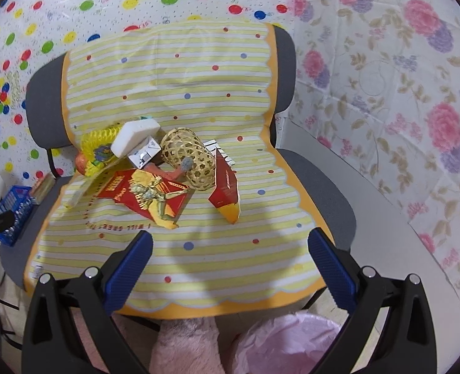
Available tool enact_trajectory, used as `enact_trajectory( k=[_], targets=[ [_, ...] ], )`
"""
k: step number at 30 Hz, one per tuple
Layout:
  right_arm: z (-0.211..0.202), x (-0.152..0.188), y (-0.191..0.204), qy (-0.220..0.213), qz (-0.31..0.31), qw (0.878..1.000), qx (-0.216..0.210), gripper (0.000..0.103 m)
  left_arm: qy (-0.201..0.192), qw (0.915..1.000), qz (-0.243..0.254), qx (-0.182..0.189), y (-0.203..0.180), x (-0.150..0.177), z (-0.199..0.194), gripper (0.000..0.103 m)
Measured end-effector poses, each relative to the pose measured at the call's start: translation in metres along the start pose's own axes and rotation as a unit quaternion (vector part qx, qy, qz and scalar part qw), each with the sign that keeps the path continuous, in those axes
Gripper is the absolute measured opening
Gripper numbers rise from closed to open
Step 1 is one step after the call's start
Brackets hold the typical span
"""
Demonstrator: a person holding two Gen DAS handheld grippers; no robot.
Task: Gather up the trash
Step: 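Grasp the thin white paper strip with the right tool while the left tool grasps the clear snack bag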
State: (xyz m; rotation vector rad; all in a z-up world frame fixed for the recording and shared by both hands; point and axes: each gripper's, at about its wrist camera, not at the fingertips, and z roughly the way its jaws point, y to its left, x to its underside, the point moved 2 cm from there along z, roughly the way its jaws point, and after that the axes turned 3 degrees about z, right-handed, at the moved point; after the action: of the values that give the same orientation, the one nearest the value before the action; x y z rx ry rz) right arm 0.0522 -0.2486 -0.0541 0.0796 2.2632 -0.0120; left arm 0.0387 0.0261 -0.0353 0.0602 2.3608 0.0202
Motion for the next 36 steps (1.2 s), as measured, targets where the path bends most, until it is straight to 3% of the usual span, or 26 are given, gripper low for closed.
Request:
enact_trajectory(
  k=[5, 10, 16, 18, 19, 22, 27, 30, 31, 34, 36],
  targets=[
    [0.023, -0.004, 0.005, -0.015, -0.007, 0.999, -0.046, 0.097, 0.014, 0.9998, -0.001, -0.012, 0.003, 0.001, 0.04, 0.096],
    [0.049, -0.005, 0.007, -0.01, -0.022, 0.999, -0.032, 0.097, 0.025, 0.9997, -0.004, 0.0, 0.004, 0.004, 0.072, 0.096],
    [0.093, -0.004, 0.004, 0.003, -0.031, 0.999, -0.022, 0.097, 0.03, 0.9994, -0.01, -0.012, 0.008, -0.001, 0.098, 0.096],
    [0.11, -0.007, 0.004, 0.008, -0.033, 0.999, -0.025, 0.089, 0.033, 0.9993, -0.011, -0.015, 0.008, -0.004, 0.104, 0.096],
    [0.116, -0.007, 0.004, 0.008, -0.035, 0.999, -0.022, 0.08, 0.035, 0.9991, -0.012, -0.018, 0.008, -0.005, 0.107, 0.096],
    [0.139, -0.011, 0.008, 0.017, -0.047, 0.999, -0.018, 0.076, 0.041, 0.9988, -0.023, -0.017, 0.012, -0.006, 0.117, 0.096],
    [0.171, -0.015, 0.016, 0.03, -0.076, 0.997, 0.005, 0.052, 0.044, 0.9987, -0.023, -0.011, 0.018, -0.008, 0.128, 0.094],
    [0.178, -0.019, 0.013, 0.028, -0.075, 0.997, 0.016, 0.031, 0.036, 0.9991, -0.018, -0.012, 0.022, -0.012, 0.13, 0.094],
    [0.178, -0.021, 0.011, 0.026, -0.073, 0.997, 0.019, 0.02, 0.034, 0.9992, -0.018, -0.015, 0.022, -0.013, 0.131, 0.094],
    [0.169, -0.027, 0.003, 0.019, -0.056, 0.998, 0.026, 0.004, 0.027, 0.9994, -0.015, -0.017, 0.026, -0.016, 0.131, 0.094],
    [0.155, -0.029, -0.004, 0.012, -0.033, 0.999, 0.023, 0.003, 0.02, 0.9996, -0.013, -0.014, 0.028, -0.018, 0.131, 0.094]
  ],
)
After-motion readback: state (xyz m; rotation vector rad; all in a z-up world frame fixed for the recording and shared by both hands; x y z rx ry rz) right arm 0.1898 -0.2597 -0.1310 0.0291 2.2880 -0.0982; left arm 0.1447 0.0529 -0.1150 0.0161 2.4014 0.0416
